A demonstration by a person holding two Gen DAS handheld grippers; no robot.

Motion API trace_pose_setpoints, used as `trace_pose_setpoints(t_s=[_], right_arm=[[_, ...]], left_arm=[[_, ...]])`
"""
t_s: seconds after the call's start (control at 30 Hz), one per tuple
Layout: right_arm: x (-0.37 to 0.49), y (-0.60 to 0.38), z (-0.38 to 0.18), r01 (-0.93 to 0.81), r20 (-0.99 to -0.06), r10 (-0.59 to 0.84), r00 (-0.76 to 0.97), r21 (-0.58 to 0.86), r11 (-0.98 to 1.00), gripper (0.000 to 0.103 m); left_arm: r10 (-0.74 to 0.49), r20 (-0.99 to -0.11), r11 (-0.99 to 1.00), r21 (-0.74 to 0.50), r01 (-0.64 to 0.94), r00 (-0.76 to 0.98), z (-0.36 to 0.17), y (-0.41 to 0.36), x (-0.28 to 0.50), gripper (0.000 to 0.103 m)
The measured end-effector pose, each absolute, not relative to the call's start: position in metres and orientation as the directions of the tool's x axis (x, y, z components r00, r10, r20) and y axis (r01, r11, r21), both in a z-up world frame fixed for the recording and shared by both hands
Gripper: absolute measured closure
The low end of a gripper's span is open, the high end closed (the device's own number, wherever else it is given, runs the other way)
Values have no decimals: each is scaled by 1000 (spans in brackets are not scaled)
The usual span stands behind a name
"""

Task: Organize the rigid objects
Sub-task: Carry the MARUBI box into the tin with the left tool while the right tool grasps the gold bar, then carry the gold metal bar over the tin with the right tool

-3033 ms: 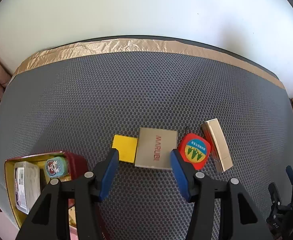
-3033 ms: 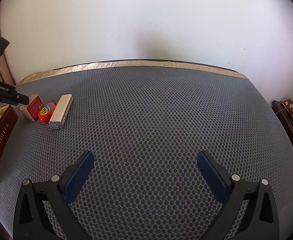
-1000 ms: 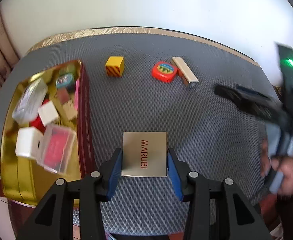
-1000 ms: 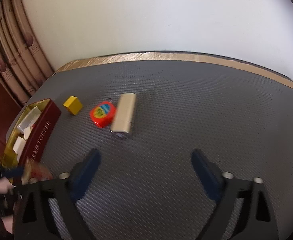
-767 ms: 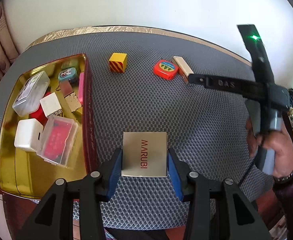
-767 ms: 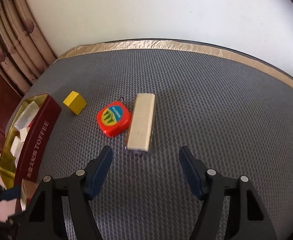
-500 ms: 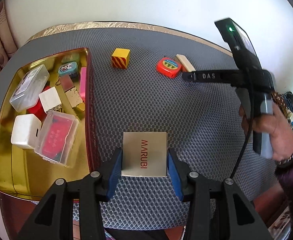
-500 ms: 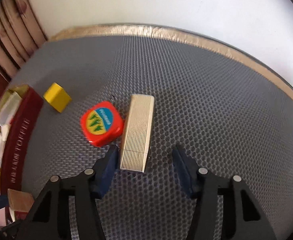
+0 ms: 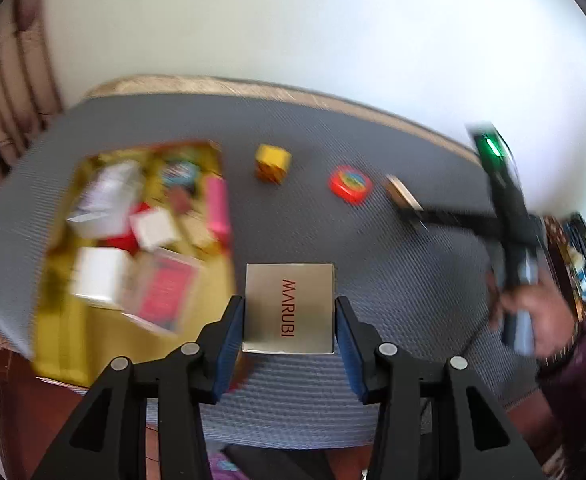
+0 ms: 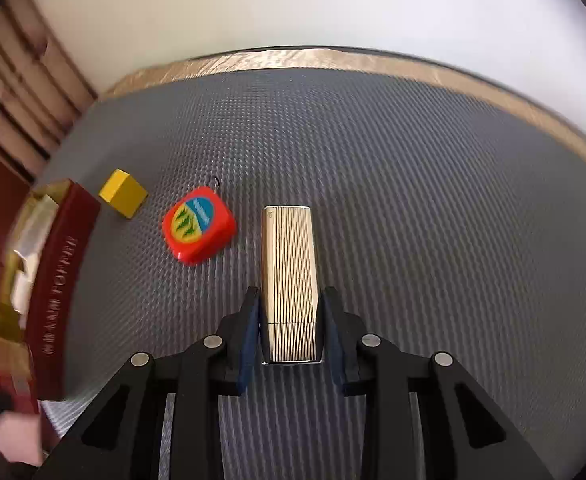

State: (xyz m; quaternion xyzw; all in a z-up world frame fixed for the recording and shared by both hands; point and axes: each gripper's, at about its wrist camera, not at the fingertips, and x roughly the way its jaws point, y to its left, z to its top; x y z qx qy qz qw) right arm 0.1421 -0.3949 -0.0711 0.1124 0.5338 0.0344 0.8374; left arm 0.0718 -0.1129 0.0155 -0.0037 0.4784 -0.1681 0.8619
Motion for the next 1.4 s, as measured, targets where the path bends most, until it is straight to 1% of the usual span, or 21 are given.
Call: trace_pose_setpoints(t_s=[0.07, 0.17, 0.37, 0.6, 0.77, 0.93, 1.0, 1.1, 1.13, 1.2, 1.27, 1.33, 1.4], right_arm=[[129, -403, -72, 103, -873, 229, 429, 300, 948, 75], [110, -409, -72, 139, -859, 265, 438, 356, 924, 75], [82, -409, -66, 167, -825, 329, 459, 445, 880, 75], [59, -410, -41, 156, -779, 400, 483, 526, 836, 75], [62, -385, -16, 87, -746, 456, 486, 560, 824, 75], [69, -342, 5, 1, -705, 540, 461, 608, 794, 75], [75, -323, 11, -35, -695, 566, 444, 618, 786, 75], [86, -291, 17, -88, -688, 602, 405, 626, 775, 75], [92, -276, 18, -107, -691, 611, 388, 624, 774, 75], [101, -249, 18, -142, -695, 623, 358, 619, 773, 75], [108, -227, 14, -173, -709, 624, 329, 604, 778, 75], [116, -205, 4, -189, -723, 626, 290, 598, 779, 75], [123, -186, -5, -193, -751, 599, 279, 567, 801, 75]], left_arm=[[-263, -815, 957, -154, 244, 516, 28, -91, 75, 58], [-188, -815, 978, -107, 178, 547, 37, -58, 83, 58], [-118, -857, 992, -78, 99, 501, 13, -20, 97, 58], [-106, -877, 994, -82, 70, 468, -17, -8, 105, 58], [-89, -878, 995, -62, 73, 471, -23, -8, 103, 57], [-114, -883, 993, -112, 33, 455, -24, 0, 98, 56], [-102, -874, 994, -111, 10, 474, -17, 4, 92, 56], [-53, -848, 996, -83, -32, 528, -3, 9, 78, 56], [-32, -832, 996, -74, -54, 554, 3, 11, 71, 55], [5, -804, 994, -58, -88, 595, 11, 14, 59, 48], [12, -783, 996, -48, -79, 622, 13, 14, 50, 47], [42, -765, 997, -8, -75, 643, 13, 10, 47, 47], [56, -747, 998, 21, -61, 662, 15, 5, 43, 47]])
